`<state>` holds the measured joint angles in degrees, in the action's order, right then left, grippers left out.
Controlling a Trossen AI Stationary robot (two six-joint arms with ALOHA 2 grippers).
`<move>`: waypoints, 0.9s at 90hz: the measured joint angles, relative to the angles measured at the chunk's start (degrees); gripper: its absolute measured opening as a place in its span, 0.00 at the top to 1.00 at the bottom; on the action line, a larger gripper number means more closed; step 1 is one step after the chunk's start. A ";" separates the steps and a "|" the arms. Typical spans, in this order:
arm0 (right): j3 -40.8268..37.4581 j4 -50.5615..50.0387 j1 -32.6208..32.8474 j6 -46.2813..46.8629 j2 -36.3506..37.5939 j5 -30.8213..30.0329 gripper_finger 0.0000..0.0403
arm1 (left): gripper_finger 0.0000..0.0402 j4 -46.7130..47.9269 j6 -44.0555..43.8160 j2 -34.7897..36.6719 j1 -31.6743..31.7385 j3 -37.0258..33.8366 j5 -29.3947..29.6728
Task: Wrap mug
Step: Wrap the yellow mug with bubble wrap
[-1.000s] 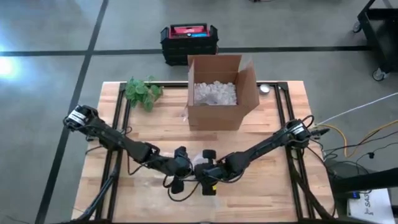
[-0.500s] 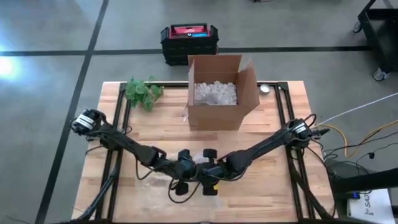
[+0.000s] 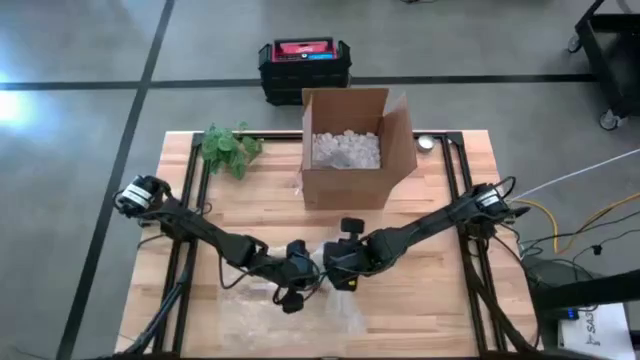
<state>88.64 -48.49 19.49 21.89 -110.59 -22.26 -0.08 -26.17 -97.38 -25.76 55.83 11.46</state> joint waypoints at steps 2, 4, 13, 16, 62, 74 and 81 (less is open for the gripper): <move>-0.29 0.70 -0.14 0.18 -0.19 0.06 0.99 | 1.00 0.00 0.00 0.06 0.00 0.00 0.00; -0.41 1.43 -0.16 0.24 -0.22 0.14 0.99 | 1.00 -0.04 0.00 0.10 0.00 0.00 0.00; -0.21 5.73 0.66 -0.95 0.13 0.50 0.99 | 1.00 -0.25 0.00 0.34 0.00 -0.02 0.00; -0.09 7.82 1.11 -2.03 0.33 1.30 0.99 | 1.00 -0.31 0.00 0.42 0.00 -0.02 0.00; 0.28 14.62 5.64 -3.12 -0.68 7.09 0.99 | 1.00 -0.33 0.20 0.63 0.09 -0.07 -0.04; 0.34 14.75 5.61 -2.40 -2.90 8.03 0.99 | 1.00 -0.52 0.20 0.72 0.09 -0.04 -0.07; 0.42 14.82 5.62 -2.40 -3.78 7.96 0.99 | 1.00 -0.58 0.20 1.18 0.10 -0.04 -0.09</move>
<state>89.06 -33.67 25.10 19.49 -114.36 -14.31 -0.66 -25.98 -96.20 -25.66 55.79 11.38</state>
